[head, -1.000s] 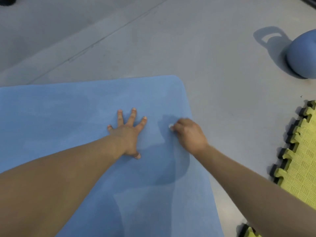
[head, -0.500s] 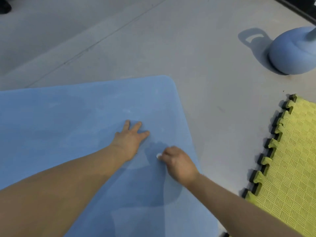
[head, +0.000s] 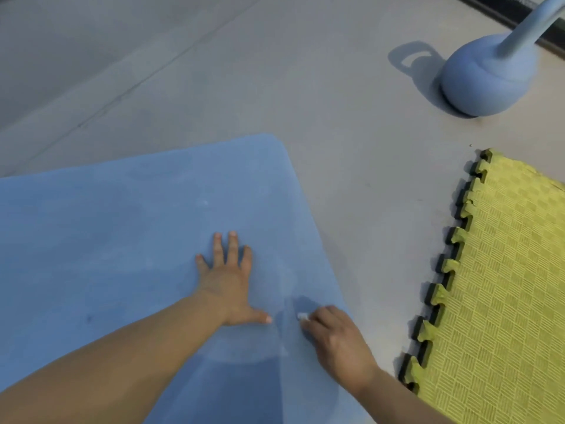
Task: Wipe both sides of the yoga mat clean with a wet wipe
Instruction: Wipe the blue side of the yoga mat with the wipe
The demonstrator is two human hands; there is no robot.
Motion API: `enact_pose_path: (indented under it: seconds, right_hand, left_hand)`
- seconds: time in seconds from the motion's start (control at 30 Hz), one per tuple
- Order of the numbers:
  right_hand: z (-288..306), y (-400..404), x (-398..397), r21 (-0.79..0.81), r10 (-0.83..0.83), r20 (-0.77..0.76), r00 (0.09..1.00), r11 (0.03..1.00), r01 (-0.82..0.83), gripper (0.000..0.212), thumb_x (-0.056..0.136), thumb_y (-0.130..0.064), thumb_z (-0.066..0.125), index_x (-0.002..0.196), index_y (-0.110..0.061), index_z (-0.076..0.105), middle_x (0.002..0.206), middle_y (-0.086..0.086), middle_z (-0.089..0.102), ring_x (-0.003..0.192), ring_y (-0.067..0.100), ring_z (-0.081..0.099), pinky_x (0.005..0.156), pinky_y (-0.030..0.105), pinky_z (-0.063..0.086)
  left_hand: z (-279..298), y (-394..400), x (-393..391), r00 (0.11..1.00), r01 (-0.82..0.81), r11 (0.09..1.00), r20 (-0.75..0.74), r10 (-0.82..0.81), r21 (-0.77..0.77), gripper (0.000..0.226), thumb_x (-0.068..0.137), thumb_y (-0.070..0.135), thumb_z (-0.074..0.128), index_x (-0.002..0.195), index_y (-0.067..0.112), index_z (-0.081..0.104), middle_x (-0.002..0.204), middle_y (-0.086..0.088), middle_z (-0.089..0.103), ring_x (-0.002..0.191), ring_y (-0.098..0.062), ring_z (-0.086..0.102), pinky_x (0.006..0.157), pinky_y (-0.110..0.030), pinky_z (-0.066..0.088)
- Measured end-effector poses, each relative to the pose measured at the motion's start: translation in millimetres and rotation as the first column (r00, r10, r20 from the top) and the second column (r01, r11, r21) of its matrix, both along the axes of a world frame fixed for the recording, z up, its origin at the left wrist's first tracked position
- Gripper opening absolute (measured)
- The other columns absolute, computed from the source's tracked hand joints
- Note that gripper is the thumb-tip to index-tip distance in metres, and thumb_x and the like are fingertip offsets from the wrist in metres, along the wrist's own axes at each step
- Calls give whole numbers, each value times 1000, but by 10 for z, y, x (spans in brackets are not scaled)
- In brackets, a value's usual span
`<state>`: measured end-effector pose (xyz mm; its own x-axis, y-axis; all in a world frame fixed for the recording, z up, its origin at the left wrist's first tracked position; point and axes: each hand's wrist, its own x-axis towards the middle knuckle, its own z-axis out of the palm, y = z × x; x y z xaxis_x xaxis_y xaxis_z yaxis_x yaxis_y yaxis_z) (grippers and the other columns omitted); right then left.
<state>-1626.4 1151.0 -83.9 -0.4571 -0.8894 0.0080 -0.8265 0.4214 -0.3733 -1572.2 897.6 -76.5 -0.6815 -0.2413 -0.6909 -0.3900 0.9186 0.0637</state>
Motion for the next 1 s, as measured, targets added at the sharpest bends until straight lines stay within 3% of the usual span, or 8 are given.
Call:
enact_pose_path:
  seconds: [0.13, 0.23, 0.33, 0.4, 0.6, 0.7, 0.87, 1.0]
  right_hand:
    - [-43, -25, -186, -3, -18, -33, 999, 1000, 18, 19, 99, -17, 48, 95, -14, 67, 81, 3, 55, 74, 27, 53, 65, 38, 47]
    - [-147, -547, -658, -45, -83, -101, 991, 996, 79, 10, 87, -9, 60, 91, -11, 69, 76, 7, 55, 70, 32, 53, 62, 38, 46]
    - [-127, -1050, -1105, -45, -166, -114, 980, 986, 162, 20, 69, 4, 69, 85, -9, 72, 72, 9, 56, 64, 32, 53, 58, 37, 49]
    - [-80, -1123, -1153, -28, -165, -120, 979, 986, 163, 20, 68, 4, 70, 84, -8, 72, 73, 9, 57, 63, 32, 53, 59, 37, 49]
    - [-34, -5, -278, -57, -185, -34, 982, 981, 183, 19, 92, -11, 56, 106, -11, 68, 84, 4, 55, 75, 27, 52, 67, 37, 47]
    - [-65, 226, -140, -71, -209, -33, 977, 976, 207, 21, 91, -11, 56, 107, -11, 70, 86, 1, 58, 77, 24, 54, 69, 34, 49]
    - [-182, -644, -879, -89, -217, -111, 970, 974, 208, 10, 82, -3, 66, 87, -11, 69, 74, 8, 54, 67, 31, 52, 60, 38, 43]
    - [-122, -1416, -1514, -72, -234, -130, 964, 971, 226, 23, 62, 10, 72, 76, -8, 70, 70, 12, 56, 58, 33, 53, 53, 32, 44]
  left_hand:
    - [-23, 61, -16, 1000, -4, 999, -4, 4, -41, 154, 55, 87, 69, 156, 9, -18, 156, -22, -37, 143, -48, -33, 116, -72, 5]
    - [0, 110, -48, 998, 41, 999, -39, -42, -28, 150, 60, 78, 76, 156, 8, -15, 160, -19, -32, 147, -42, -29, 119, -67, 7]
    - [-3, 134, -85, 986, 142, 989, -88, -138, 33, 140, 67, 68, 79, 156, 30, -23, 158, -1, -40, 147, -37, -32, 119, -65, 7]
    - [0, 122, -112, 984, 170, 984, -57, -167, 49, 135, 69, 68, 77, 153, 38, -25, 156, 2, -44, 146, -36, -34, 119, -66, 7]
    - [-37, 131, -139, 984, 172, 984, -43, -170, 37, 135, 68, 67, 78, 155, 38, -22, 158, 0, -41, 145, -39, -35, 116, -70, 11]
    - [-33, 139, -145, 987, 162, 986, -29, -161, 50, 135, 69, 64, 79, 155, 37, -22, 157, 0, -43, 144, -39, -37, 116, -71, 9]
    - [-11, 170, -168, 989, 145, 988, -20, -144, 45, 138, 66, 60, 83, 157, 35, -17, 159, 0, -38, 145, -41, -33, 113, -74, 11]
    - [19, 172, -213, 991, 137, 990, -13, -137, 41, 139, 61, 60, 86, 158, 35, -10, 162, 0, -30, 148, -41, -26, 113, -73, 17]
